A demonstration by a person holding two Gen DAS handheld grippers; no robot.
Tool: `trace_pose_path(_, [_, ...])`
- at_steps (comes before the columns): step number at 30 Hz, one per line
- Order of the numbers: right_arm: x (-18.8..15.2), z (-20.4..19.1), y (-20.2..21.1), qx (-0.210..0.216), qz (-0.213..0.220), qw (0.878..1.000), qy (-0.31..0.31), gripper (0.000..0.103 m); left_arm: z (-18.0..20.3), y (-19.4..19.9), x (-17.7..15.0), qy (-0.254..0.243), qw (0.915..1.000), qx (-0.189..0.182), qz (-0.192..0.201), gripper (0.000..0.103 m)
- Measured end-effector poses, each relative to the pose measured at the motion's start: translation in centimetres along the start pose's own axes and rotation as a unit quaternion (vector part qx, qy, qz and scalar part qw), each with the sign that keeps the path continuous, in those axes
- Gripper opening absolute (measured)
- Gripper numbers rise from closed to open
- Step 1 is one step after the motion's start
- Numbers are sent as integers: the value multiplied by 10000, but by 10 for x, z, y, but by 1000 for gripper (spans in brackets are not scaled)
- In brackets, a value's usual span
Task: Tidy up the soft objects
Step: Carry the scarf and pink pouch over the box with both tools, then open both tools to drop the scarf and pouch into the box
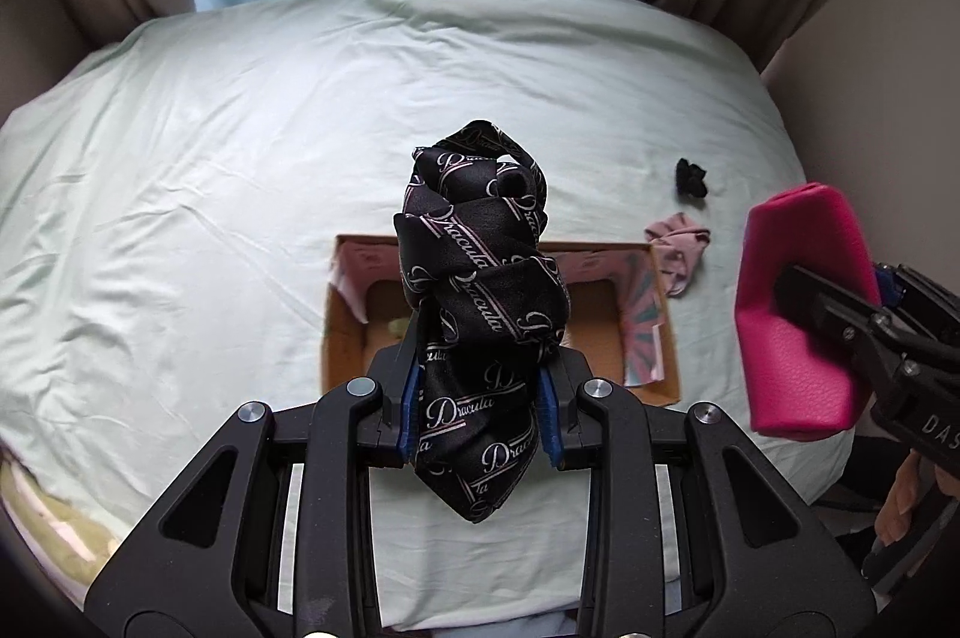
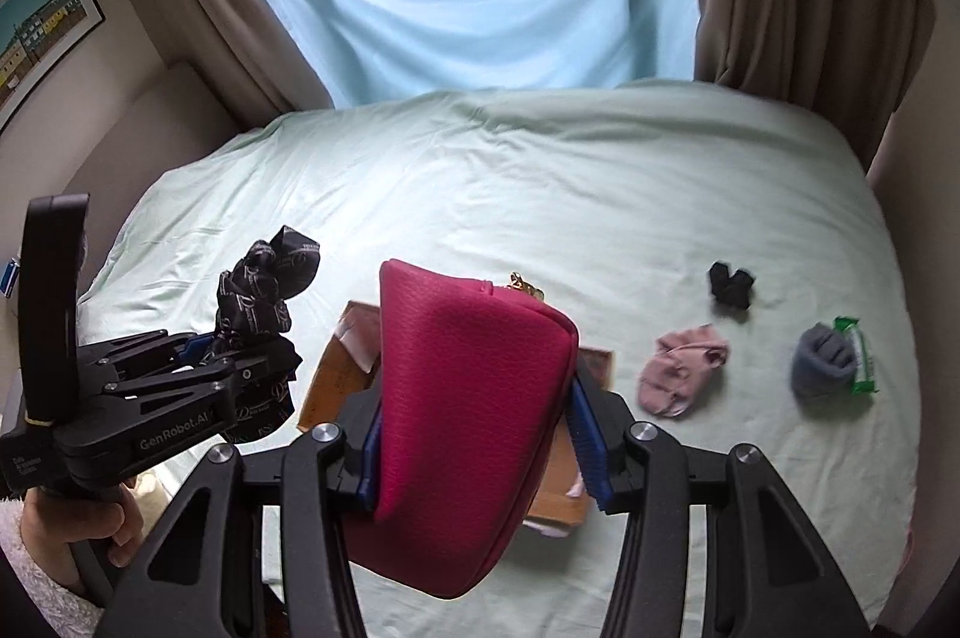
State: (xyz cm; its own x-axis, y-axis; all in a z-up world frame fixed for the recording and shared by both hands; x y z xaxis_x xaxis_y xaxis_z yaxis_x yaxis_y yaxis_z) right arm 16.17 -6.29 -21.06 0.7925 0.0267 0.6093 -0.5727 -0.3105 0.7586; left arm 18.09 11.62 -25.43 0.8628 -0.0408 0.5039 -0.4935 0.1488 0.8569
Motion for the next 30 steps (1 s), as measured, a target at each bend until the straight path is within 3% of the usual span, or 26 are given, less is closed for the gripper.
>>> trace_pose_path(8, [-20, -33, -72, -207, -530, 9980, -283, 47, -51, -52, -10, -168, 9982, -100, -560, 27])
trace_pose_path(16, [-38, -34, -127, -514, -1037, 9926, -373, 47, -79, -113, -31, -179, 9930, -221, -1150, 27])
trace_pose_path(27, [-43, -26, -190, -523, -1682, 9843, -79, 47, -70, -168, -49, -200, 9847, -223, -1717, 27])
trace_pose_path(30, [-46, -24, -202, -508, -1824, 9819, -17, 47, -69, -179, -55, -290, 9826, -53, -1834, 27])
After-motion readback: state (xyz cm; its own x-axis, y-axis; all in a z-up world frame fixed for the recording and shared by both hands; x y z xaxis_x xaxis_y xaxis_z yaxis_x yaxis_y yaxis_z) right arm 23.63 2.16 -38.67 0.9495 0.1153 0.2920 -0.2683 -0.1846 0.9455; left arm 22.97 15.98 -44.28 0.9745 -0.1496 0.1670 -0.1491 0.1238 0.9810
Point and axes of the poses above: each gripper's, at about its wrist camera, not at the fingertips, and y roughly against the way its jaws point, z to its right, x to its top, the point moved 5 cm from there along -y, roughly the way its jaws point, and after that the axes turned 4 degrees about z, right-handed, at the moved point
